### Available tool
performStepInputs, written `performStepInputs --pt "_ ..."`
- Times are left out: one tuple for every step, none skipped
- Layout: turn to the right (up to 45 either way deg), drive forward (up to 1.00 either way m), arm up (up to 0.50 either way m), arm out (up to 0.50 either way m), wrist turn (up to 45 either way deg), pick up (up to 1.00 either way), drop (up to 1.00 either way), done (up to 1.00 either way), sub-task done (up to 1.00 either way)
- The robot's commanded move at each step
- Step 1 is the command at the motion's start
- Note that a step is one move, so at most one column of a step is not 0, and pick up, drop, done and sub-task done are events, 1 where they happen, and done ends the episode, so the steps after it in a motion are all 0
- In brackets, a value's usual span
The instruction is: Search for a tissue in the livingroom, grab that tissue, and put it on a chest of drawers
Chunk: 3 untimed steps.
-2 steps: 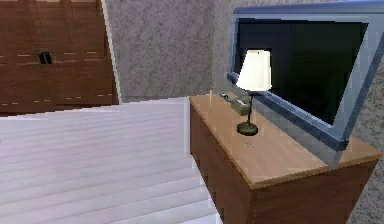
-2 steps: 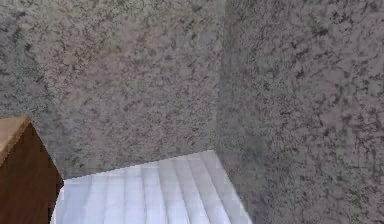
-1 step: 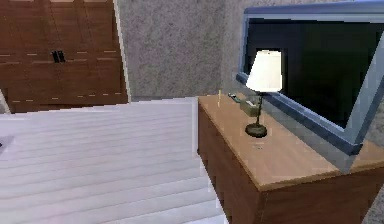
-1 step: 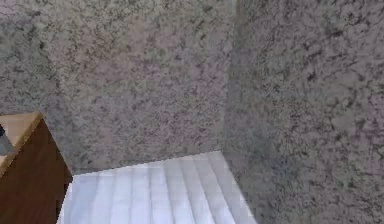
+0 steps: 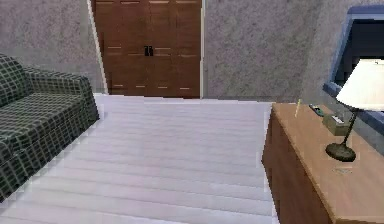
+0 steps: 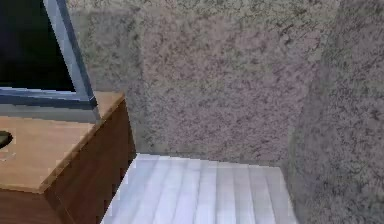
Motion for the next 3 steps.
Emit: performStepInputs --pt "0.0 0.40 0.00 0.00 0.0 0.00 0.00 0.00 0.00" --pt "0.0 0.20 0.00 0.00 0.0 0.00 0.00 0.00 0.00" --pt "-30.0 0.00 0.00 0.00 0.0 0.00 0.00 0.00 0.00"
